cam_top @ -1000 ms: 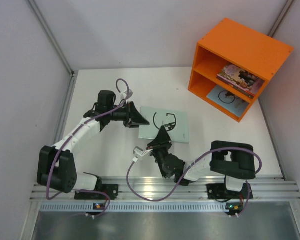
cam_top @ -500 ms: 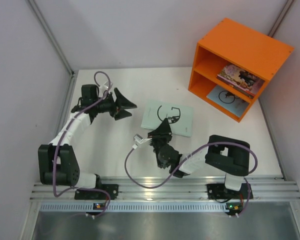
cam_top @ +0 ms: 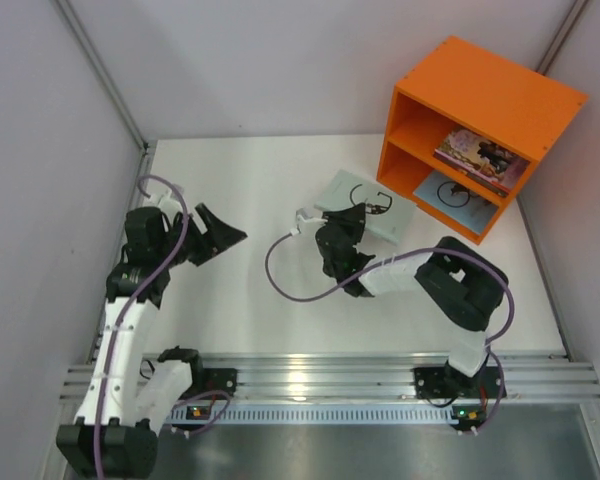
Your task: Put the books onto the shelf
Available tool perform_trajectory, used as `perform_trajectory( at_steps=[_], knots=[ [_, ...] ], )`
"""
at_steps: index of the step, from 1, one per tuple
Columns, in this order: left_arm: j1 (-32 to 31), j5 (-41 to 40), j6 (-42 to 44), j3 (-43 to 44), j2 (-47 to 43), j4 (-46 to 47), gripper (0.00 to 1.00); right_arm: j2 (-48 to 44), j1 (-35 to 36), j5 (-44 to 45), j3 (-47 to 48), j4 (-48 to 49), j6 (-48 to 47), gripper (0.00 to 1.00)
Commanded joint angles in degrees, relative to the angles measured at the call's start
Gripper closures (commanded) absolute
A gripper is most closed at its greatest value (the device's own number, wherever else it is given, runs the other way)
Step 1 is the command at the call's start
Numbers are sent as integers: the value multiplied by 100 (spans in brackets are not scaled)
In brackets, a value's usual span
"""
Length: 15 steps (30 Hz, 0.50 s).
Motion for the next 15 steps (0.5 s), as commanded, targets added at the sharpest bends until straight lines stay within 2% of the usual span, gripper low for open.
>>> perform_trajectory(
  at_steps=[1,6,7,9,11,12,15],
  knots=[
    [-6,-109,284,-590,-789,-567,21,128,-512,-429,692,-1177,1139,100],
    [-6,-4,706,-688,-1519,-1358,21,164,-1180,-624,658,-1100,1482,100],
    [-14,-21,733,-670,-1590,-1429,21,190,-1329,-502,519,-934,1352,100],
    [-15,-65,715,-696,-1774,-1579,21,287,-1392,-308,308,215,826,100],
    [-6,-4,576,-871,-1942,-1545,21,436,-1384,-360,0,1067,-79,100],
    [-6,109,514,-942,-2082,-1475,21,489,-1418,-395,-53,1254,-482,100],
    [-14,207,408,-1162,-2276,-1386,22,560,-1558,-606,-63,1187,-601,100]
  ],
)
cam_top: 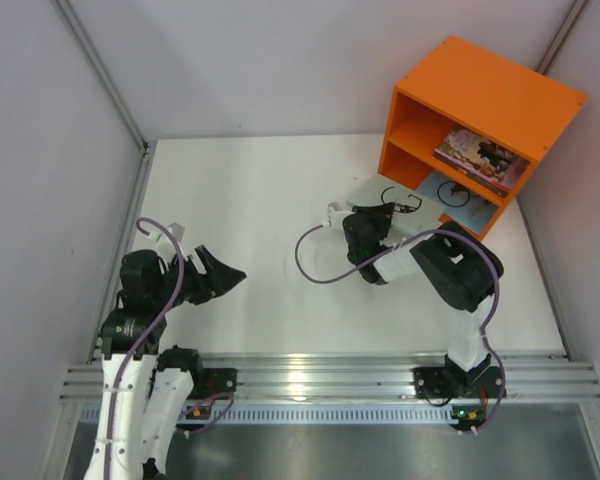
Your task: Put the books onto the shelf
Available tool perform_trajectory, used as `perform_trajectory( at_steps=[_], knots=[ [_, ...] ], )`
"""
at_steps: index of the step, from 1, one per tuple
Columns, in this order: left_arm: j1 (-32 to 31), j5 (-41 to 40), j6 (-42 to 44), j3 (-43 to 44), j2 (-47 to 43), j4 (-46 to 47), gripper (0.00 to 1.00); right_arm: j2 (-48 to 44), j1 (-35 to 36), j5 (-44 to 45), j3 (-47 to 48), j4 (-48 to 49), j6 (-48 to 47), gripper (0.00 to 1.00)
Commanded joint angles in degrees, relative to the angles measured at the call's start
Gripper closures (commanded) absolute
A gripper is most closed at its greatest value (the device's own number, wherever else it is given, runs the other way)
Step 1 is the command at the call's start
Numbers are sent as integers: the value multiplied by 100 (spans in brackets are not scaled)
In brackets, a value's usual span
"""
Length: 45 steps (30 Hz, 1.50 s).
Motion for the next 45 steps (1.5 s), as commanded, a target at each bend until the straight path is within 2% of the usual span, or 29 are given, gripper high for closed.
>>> perform_trajectory(
  at_steps=[1,4,9,15,20,25,33,37,40,45],
  knots=[
    [1,94,-4,-218,-158,-50,22,-13,-106,-131,169,859,-653,100],
    [1,-126,173,-244,-185,-217,22,127,-298,-45,230,997,-662,100],
    [1,40,181,-332,-273,-130,22,198,-510,-211,249,1103,-714,100],
    [1,128,173,-367,-282,-59,22,31,-984,-466,310,919,-250,100],
    [1,128,138,-376,-264,11,22,-250,-1213,-914,213,418,-108,100],
    [1,146,120,-385,-211,64,22,-557,-1477,-1327,327,-459,480,100],
    [1,128,102,-385,-246,55,23,-646,-1793,-1652,485,-1163,753,100],
    [-8,120,120,-402,-273,20,23,-637,-1899,-1908,626,-1849,1034,90],
    [-8,120,129,-394,-290,-15,23,-575,-1978,-1838,600,-1903,1070,84],
    [1,93,129,-403,-343,-42,23,-514,-1996,-1680,495,-1841,965,83]
  ],
)
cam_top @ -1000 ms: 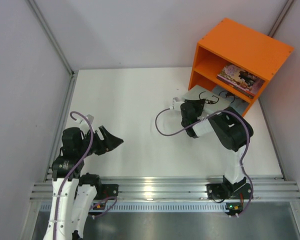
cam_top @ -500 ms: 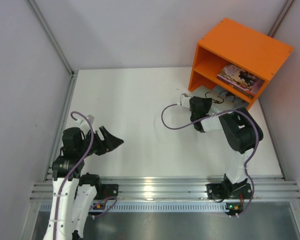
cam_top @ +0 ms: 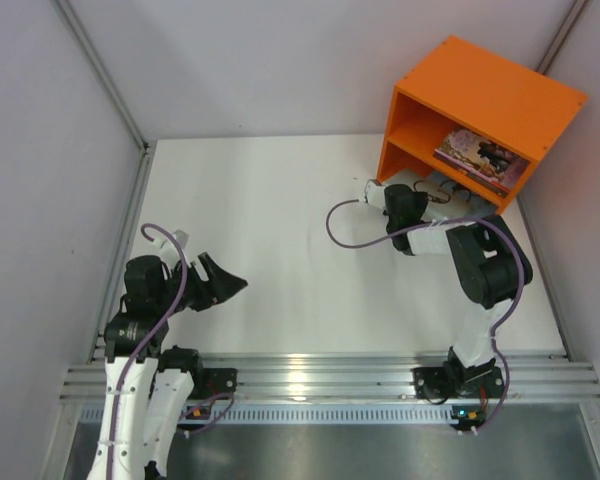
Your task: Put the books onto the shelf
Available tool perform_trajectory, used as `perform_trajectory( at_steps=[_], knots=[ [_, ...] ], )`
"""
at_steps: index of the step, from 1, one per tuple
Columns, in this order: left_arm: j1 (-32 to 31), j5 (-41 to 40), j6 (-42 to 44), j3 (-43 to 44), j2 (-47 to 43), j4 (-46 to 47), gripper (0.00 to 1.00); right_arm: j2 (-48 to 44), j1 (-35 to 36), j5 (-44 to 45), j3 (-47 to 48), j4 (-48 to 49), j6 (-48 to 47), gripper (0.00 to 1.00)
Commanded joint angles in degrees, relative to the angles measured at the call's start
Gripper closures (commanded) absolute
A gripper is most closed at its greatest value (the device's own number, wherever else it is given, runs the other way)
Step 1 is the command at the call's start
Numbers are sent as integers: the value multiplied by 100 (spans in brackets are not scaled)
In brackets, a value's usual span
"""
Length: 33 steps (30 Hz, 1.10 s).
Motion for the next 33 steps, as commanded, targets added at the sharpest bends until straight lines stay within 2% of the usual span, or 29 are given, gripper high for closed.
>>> perform_trajectory(
  at_steps=[1,3,7,10,24,26,27,30,33],
  knots=[
    [1,38,43,-31,-74,126,23,-162,-197,202,53,-45,86,82],
    [1,47,43,-22,-83,126,23,-179,-214,255,-61,35,16,80],
    [1,47,43,-22,-74,135,23,-276,-223,256,-202,0,33,60],
    [1,65,26,-48,-66,188,23,-364,-223,264,-228,-193,112,54],
    [1,118,52,-66,-136,197,23,-478,-74,563,-325,-527,270,55],
    [1,118,43,-66,-145,197,23,-470,-56,633,-325,-493,235,59],
    [1,126,43,-57,-136,197,23,-452,-65,781,-325,-318,200,75],
    [-8,135,52,-66,-136,188,23,-321,-65,1054,-334,261,-63,100],
    [-8,144,70,-75,-153,153,23,-154,-65,1239,-325,797,-397,100]
  ],
)
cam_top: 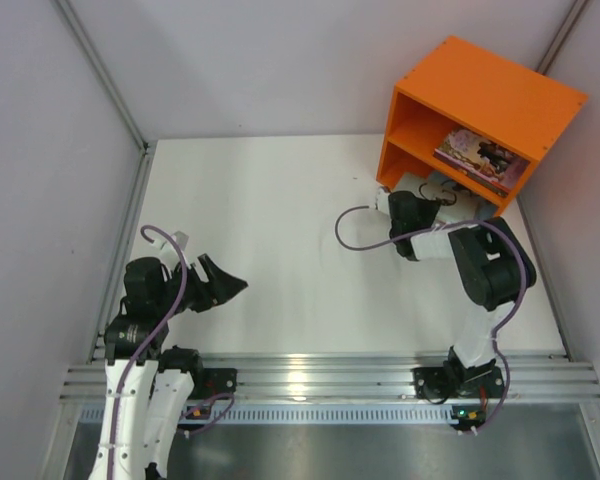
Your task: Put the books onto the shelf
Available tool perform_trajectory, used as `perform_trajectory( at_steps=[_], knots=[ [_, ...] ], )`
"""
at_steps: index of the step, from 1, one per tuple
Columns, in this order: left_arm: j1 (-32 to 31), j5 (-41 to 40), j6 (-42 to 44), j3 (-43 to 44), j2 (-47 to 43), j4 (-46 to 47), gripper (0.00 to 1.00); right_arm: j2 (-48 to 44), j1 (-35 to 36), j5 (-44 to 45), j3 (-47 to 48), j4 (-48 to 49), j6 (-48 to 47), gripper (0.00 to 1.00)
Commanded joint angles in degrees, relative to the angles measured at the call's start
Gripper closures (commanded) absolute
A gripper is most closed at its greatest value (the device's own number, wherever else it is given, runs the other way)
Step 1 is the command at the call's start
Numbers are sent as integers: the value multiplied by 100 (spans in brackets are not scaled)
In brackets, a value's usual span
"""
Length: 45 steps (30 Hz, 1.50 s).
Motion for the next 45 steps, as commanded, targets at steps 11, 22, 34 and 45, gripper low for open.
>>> perform_trajectory(
  at_steps=[11,22,34,45],
  knots=[
    [-61,162,79,-29,-18,118,23,603,-401,504,547,1704,-866,100],
    [-69,197,-36,-11,-70,179,23,798,-779,188,671,1283,-304,69],
    [-69,337,-44,-73,-88,372,23,-90,-780,-384,504,-159,337,48],
    [-87,408,-53,-134,-176,364,23,-249,-560,-367,337,-327,329,88]
  ],
)
